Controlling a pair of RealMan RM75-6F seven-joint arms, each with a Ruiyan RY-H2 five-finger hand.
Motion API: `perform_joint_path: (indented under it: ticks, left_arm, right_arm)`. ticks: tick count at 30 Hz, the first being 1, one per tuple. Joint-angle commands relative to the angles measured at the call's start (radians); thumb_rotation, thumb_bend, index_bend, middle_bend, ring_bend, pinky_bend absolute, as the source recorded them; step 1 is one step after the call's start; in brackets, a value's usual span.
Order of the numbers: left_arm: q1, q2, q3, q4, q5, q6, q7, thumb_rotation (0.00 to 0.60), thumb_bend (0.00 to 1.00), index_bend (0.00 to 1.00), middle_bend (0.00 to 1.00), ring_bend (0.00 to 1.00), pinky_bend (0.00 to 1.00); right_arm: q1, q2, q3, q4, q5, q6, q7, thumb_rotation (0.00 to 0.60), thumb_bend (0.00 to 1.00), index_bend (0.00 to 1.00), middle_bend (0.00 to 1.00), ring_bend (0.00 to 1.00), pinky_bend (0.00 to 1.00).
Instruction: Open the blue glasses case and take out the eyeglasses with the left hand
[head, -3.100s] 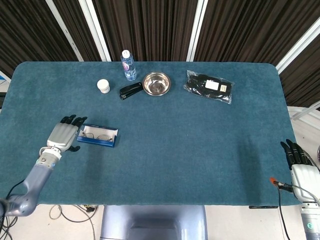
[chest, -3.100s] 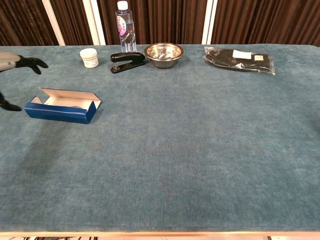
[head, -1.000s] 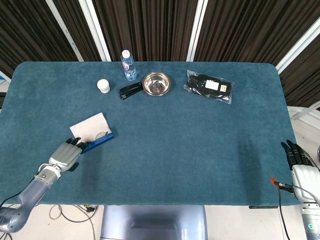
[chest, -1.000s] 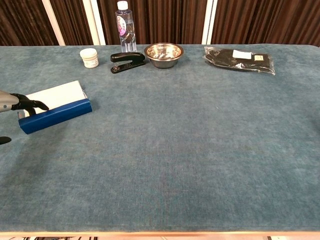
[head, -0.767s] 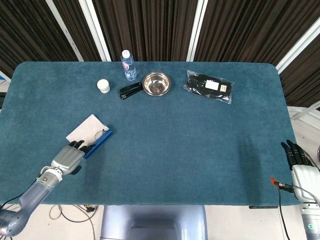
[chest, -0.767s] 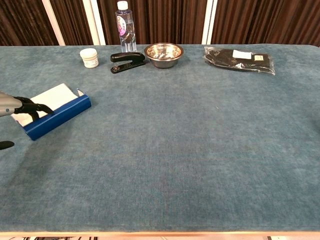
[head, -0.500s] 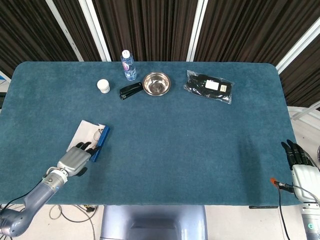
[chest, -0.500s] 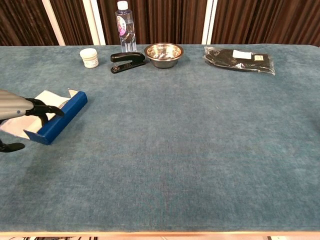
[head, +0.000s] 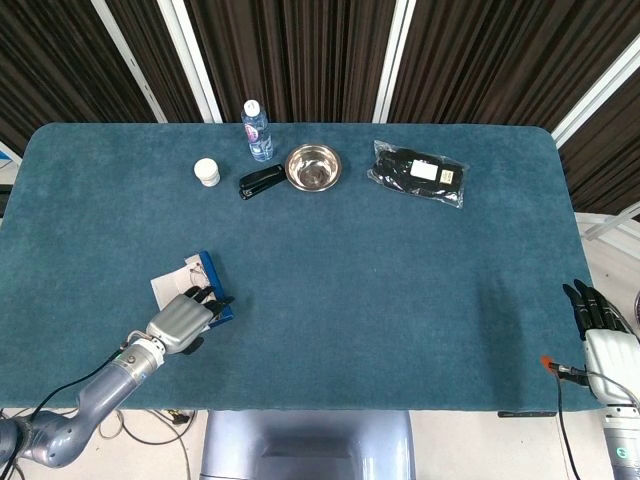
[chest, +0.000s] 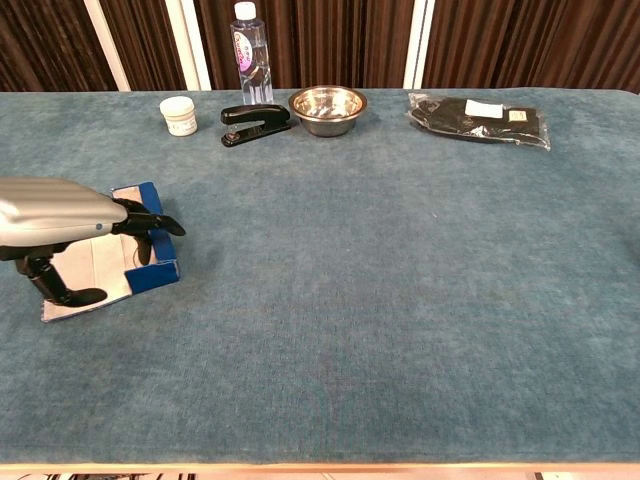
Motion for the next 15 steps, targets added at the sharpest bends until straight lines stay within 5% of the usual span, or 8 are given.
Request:
perform_joint_path:
  ticks: [1, 15]
  left_arm:
    - [-0.008, -0.007, -0.003, 0.002, -0.01, 0.002, 0.009, 0.6, 0.38, 0.0, 0.24, 0.04, 0.13]
    - [-0.072, -0.061, -0.047, 0.044, -0.13, 0.004, 0.047, 0.6, 0.38, 0.0, 0.24, 0.04, 0.13]
  right_arm:
    - [0.0, 0.0, 0.0, 0.0, 0.0, 0.0, 0.0, 0.6, 0.13, 0.0, 0.0, 0.0, 0.24]
    - [0.001, 0.001, 0.001, -0.001, 0.002, -0.002, 0.002, 0.6, 0.14, 0.0, 0.0, 0.0, 0.24]
